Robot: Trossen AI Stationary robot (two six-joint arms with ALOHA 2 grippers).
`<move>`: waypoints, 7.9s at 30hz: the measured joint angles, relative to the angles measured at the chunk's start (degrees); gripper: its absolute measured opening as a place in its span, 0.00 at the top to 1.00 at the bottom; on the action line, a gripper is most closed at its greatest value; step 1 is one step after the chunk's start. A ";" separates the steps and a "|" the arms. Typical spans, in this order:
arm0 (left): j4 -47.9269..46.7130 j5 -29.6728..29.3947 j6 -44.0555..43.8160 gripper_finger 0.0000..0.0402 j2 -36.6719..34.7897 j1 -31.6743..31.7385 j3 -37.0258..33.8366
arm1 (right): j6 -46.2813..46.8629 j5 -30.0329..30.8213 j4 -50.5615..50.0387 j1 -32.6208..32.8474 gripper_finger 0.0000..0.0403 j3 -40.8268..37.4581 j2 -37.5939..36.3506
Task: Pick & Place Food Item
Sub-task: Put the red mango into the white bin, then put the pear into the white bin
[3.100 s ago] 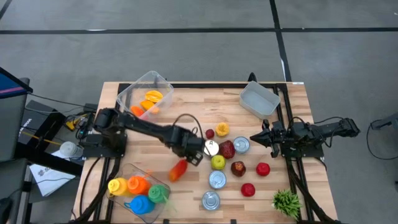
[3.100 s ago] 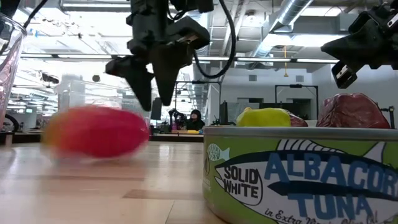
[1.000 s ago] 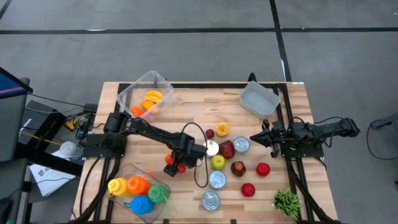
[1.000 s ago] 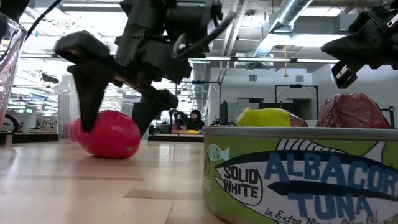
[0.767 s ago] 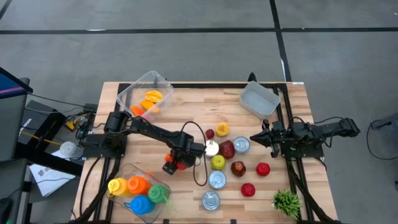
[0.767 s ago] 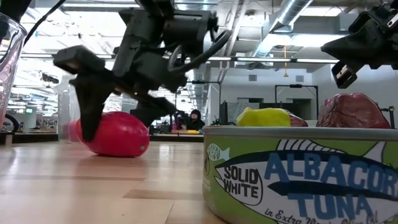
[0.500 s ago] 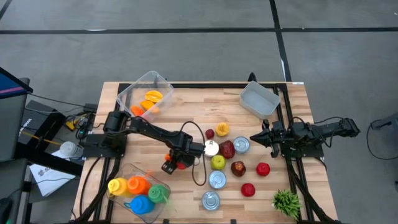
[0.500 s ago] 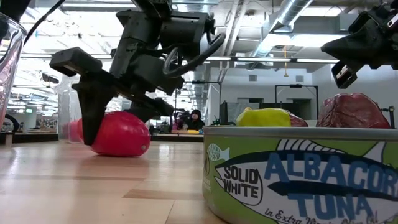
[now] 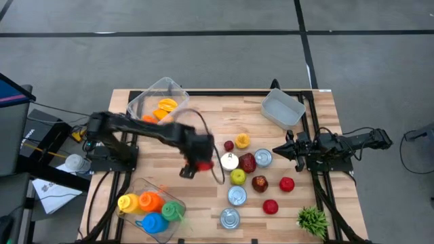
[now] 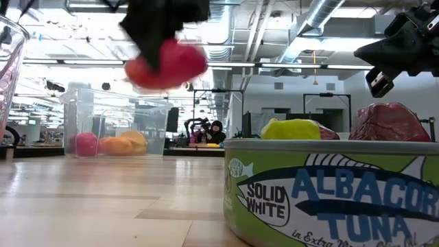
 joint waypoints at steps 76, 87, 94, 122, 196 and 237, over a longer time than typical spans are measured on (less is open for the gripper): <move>4.88 -9.18 -9.69 0.39 -15.21 52.09 -17.64 | -0.02 0.01 0.00 -0.01 0.98 0.00 0.00; 7.95 -5.51 -7.05 0.26 -15.21 51.98 -17.64 | -0.02 0.01 0.00 0.00 0.98 0.00 0.01; 7.79 -5.52 -7.05 0.20 -15.30 52.00 -17.33 | -0.02 0.00 0.00 0.01 0.98 0.00 0.00; 40.83 -2.58 -15.01 0.23 -19.89 21.55 -6.12 | 0.00 0.01 0.00 0.00 0.98 0.00 0.00; 72.65 -12.64 -23.19 0.75 13.64 11.83 -9.06 | -0.01 0.01 0.02 0.01 0.98 0.00 0.02; 51.90 -15.72 -26.92 0.73 -46.54 10.43 -8.98 | -0.01 0.01 0.02 0.01 0.98 0.00 0.02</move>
